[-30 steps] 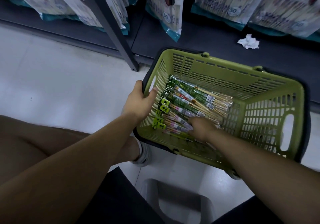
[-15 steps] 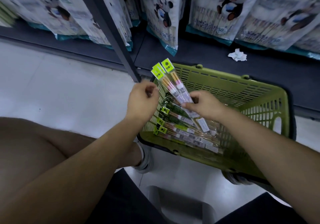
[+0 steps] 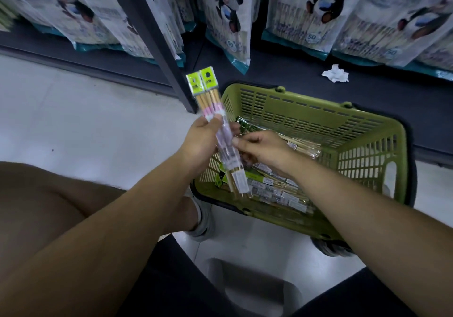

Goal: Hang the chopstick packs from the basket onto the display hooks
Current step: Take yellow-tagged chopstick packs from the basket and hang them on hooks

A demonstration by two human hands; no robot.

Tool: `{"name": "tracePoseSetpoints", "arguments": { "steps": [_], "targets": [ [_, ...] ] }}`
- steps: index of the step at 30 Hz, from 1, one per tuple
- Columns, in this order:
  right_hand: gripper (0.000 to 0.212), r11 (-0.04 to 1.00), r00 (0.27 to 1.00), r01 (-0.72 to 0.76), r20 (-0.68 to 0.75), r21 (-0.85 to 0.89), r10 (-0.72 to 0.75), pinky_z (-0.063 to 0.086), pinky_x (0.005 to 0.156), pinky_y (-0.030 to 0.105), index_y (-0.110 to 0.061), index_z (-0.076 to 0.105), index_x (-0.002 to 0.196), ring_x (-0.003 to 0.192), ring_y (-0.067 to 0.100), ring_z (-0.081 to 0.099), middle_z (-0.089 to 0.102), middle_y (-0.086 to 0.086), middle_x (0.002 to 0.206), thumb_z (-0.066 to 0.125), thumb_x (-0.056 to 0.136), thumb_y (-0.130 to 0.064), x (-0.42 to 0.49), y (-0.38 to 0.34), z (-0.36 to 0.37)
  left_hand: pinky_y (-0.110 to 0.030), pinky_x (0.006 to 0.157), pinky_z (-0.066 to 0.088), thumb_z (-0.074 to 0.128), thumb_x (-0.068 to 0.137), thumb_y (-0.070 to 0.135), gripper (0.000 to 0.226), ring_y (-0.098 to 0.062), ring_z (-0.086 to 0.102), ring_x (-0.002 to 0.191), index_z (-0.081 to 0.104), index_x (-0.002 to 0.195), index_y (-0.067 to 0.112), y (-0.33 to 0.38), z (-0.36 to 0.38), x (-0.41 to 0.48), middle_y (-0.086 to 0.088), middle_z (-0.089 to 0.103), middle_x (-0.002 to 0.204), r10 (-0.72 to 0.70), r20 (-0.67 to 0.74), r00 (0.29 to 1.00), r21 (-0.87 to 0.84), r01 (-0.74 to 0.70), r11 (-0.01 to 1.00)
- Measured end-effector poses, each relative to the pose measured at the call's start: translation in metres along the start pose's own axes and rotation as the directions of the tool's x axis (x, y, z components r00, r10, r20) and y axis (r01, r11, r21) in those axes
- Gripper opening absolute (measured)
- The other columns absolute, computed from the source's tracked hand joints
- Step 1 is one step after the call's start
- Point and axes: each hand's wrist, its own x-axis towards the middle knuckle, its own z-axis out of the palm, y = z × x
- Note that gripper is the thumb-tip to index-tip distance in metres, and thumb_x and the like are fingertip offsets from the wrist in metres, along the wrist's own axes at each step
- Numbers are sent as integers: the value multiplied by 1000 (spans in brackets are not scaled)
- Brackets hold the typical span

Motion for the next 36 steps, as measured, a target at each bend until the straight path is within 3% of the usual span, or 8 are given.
{"name": "tracePoseSetpoints", "arguments": {
  "steps": [2,5,7,9,15,22,27,36],
  "targets": [
    [42,999,998,-33,-57,-43,31,52,67,29,-15,76,93,68,11,67,75,-4,78,75,79,-54,8,15,-9,-44,70,63,43,111,21,19,-27,73,73,56,104,9,5,-13,7,-9,72,82,57,-49,997,52,-54,997],
    [26,883,982,-129,-183,-451,50,52,83,30,-13,71,113,90,15,66,72,1,105,71,95,-30,16,58,-24,-33,49,55,44,110,22,14,-20,57,48,49,107,9,3,-30,15,-7,58,68,121,-107,987,128,-107,986],
    [36,807,974,-195,-208,-557,92,53,91,36,-10,64,129,106,27,65,68,11,122,68,97,-26,16,84,-27,-31,45,49,45,110,22,13,-19,47,47,49,100,14,-3,-34,17,-3,51,63,136,-123,983,133,-119,984],
    [42,713,977,-204,-187,-671,103,50,83,32,-11,58,138,109,32,64,65,15,129,65,99,-26,16,101,-26,-30,43,45,50,108,25,17,-16,42,46,47,100,11,-7,-35,19,0,48,61,132,-131,983,112,-118,987],
    [34,464,983,-181,-165,-867,76,53,86,37,-12,60,131,111,34,60,60,15,129,63,99,-22,19,120,-21,-28,44,46,62,103,23,22,-14,43,45,46,93,11,-12,-37,25,1,45,58,134,-113,985,100,-123,987],
    [25,409,974,-222,-224,-885,45,46,76,31,-13,64,117,112,30,58,58,11,122,65,92,-6,15,127,-15,-26,43,43,61,103,23,21,-13,41,42,47,89,16,-6,-33,23,1,49,56,80,-106,991,0,-81,997],
    [32,451,979,-200,-198,-870,53,54,81,37,-11,57,126,104,34,63,64,16,119,65,96,-15,13,125,-16,-26,41,40,59,102,21,21,-14,41,42,49,84,17,0,-23,16,0,50,57,160,-64,985,59,-156,986],
    [16,492,986,-164,-138,-855,90,39,73,30,-13,61,111,99,29,58,62,13,115,64,96,-19,12,131,-24,-23,38,37,59,103,22,19,-14,42,39,49,88,17,13,-16,11,-1,54,57,170,-88,981,83,-163,983]
  ]
}}
